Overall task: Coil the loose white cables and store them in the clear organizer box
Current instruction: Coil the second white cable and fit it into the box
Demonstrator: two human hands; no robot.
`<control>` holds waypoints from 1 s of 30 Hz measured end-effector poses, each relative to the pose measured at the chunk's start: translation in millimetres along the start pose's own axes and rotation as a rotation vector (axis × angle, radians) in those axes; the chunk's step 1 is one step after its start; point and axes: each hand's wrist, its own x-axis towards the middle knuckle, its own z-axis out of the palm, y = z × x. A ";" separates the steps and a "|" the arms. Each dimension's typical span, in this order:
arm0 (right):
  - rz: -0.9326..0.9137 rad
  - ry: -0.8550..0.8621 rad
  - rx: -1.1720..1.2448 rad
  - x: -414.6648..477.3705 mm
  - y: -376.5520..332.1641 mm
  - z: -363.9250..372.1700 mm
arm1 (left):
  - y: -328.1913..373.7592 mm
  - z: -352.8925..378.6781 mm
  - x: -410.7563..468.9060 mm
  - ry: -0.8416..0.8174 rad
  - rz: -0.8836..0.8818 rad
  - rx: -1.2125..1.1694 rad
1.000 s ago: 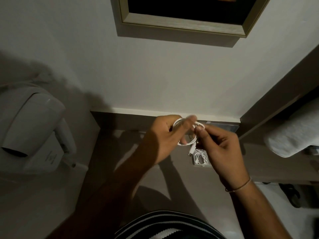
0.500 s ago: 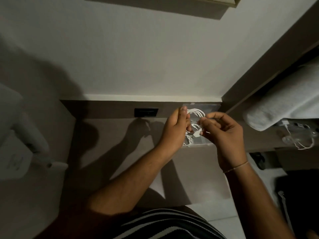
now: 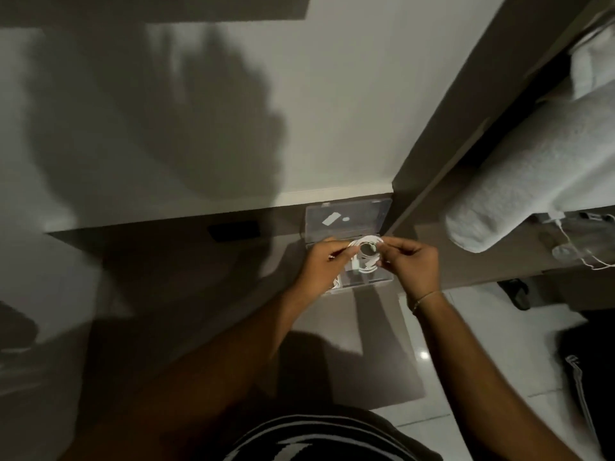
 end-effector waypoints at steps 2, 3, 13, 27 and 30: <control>0.082 0.001 -0.011 20.4 21.8 1.3 | -13.6 4.9 12.9 -0.018 -0.078 0.027; 0.110 -0.011 -0.021 29.4 32.1 1.3 | -19.0 7.5 18.9 -0.042 -0.111 0.049; 0.110 -0.184 -0.245 70.1 88.7 8.0 | -61.8 37.5 41.5 -0.041 -0.411 0.262; -0.137 -0.355 -0.754 82.6 108.2 -0.8 | -81.9 42.7 52.0 -0.227 -0.272 0.798; -0.121 -0.320 -0.706 82.2 110.1 0.5 | -86.5 43.4 49.7 -0.291 -0.180 0.972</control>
